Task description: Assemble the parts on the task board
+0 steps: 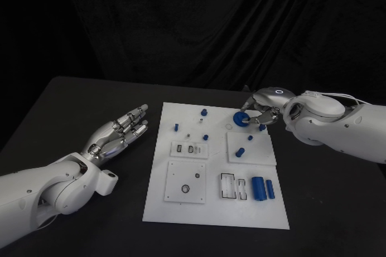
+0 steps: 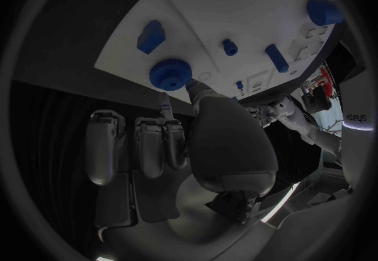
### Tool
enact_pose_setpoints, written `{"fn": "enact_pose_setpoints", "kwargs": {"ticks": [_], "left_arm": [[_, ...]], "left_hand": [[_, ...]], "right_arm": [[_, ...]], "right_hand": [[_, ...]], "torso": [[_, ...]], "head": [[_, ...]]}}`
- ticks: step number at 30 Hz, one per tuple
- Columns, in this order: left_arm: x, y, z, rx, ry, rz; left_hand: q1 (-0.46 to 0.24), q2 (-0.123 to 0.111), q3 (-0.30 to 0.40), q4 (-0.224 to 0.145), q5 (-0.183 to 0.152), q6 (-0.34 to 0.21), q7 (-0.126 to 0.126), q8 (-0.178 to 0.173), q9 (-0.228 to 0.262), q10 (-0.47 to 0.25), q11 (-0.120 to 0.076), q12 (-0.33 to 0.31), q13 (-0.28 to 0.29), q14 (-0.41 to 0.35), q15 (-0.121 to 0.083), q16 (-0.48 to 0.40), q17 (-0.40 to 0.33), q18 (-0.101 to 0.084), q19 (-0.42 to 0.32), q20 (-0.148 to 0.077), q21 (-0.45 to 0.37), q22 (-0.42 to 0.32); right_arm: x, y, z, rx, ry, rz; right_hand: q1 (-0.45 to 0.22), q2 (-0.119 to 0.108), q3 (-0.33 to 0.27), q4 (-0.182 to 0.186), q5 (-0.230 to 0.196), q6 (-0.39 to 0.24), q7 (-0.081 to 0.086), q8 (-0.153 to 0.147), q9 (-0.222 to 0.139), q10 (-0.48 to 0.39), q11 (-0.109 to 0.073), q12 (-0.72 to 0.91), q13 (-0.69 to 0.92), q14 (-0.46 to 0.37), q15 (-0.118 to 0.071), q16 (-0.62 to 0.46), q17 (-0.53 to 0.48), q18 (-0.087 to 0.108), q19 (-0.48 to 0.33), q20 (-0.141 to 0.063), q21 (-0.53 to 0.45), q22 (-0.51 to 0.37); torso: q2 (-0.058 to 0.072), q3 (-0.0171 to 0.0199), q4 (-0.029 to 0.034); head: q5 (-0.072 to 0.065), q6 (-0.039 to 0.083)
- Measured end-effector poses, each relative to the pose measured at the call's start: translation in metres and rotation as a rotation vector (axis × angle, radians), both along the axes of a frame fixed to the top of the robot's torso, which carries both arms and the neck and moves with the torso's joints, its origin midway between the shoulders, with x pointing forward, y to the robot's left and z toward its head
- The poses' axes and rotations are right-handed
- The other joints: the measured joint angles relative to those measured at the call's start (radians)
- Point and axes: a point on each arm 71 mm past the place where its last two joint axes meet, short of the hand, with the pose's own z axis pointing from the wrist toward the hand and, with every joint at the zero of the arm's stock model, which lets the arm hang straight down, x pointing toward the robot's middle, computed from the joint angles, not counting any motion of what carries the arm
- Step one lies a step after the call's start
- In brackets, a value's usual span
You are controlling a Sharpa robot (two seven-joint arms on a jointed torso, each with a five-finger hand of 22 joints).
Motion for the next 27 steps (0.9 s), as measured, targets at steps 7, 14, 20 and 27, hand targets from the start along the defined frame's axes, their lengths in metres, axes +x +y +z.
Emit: {"fn": "enact_pose_setpoints", "kwargs": {"ticks": [7, 14, 20, 27], "left_arm": [[0.0, 0.0, 0.0, 0.0, 0.0, -0.001], [0.0, 0.0, 0.0, 0.0, 0.0, -0.002], [0.0, 0.0, 0.0, -0.001, 0.001, -0.002], [0.0, 0.0, 0.0, 0.0, 0.001, -0.002]], "left_hand": [[0.0, 0.0, 0.0, 0.0, 0.0, 0.0, 0.0, 0.0, 0.0, 0.0, 0.0, 0.0, 0.0, 0.0, 0.0, 0.0, -0.001, 0.0, 0.0, 0.0, 0.0, 0.0], [0.0, 0.0, 0.0, 0.0, 0.0, 0.0, 0.0, 0.0, 0.0, 0.0, 0.0, 0.0, 0.0, 0.0, 0.0, 0.0, -0.001, 0.0, 0.0, 0.0, 0.0, 0.0], [0.0, 0.0, 0.0, 0.0, 0.0, 0.0, 0.0, 0.0, 0.0, 0.0, 0.0, 0.0, 0.0, 0.0, 0.0, 0.0, -0.001, 0.0, 0.0, 0.0, 0.0, 0.0], [0.004, -0.004, 0.0, 0.0, 0.0, 0.0, 0.0, 0.0, 0.0, 0.0, 0.0, 0.0, 0.0, 0.0, 0.0, 0.0, -0.001, 0.0, 0.0, 0.0, 0.0, 0.0]], "right_arm": [[0.001, 0.001, -0.001, 0.003, -0.005, 0.002], [0.002, 0.001, -0.005, 0.0, 0.002, 0.0], [0.003, 0.0, -0.01, -0.006, 0.017, -0.007], [0.003, -0.001, -0.013, -0.014, 0.026, -0.014]], "right_hand": [[0.005, -0.005, 0.0, 0.0, 0.0, 0.007, 0.0, 0.0, 0.003, 0.0, 0.0, 0.0, 0.0, 0.0, 0.0, 0.0, 0.0, 0.0, 0.0, 0.0, 0.0, 0.0], [0.024, -0.007, 0.004, -0.004, 0.0, 0.005, -0.002, 0.0, 0.003, 0.0, 0.0, 0.0, 0.0, 0.0, 0.0, 0.0, 0.0, 0.0, 0.0, 0.0, 0.0, 0.0], [0.032, -0.008, 0.004, -0.004, 0.0, -0.002, -0.002, -0.004, 0.003, 0.0, 0.0, 0.0, 0.0, 0.0, 0.0, 0.0, 0.0, 0.0, 0.0, 0.0, 0.0, 0.0], [0.036, -0.012, 0.001, -0.007, 0.0, -0.009, 0.005, -0.005, 0.003, 0.0, 0.0, 0.0, 0.0, 0.0, 0.0, 0.0, 0.0, 0.0, 0.0, 0.0, 0.0, 0.0]], "torso": [[0.001, 0.001, -0.0005], [0.001, 0.0017, -0.0029], [0.0, 0.0016, -0.0031], [0.0, 0.0013, -0.0013]], "head": [[-0.001, 0.0], [0.003, -0.002], [0.004, -0.004], [0.002, -0.005]]}}
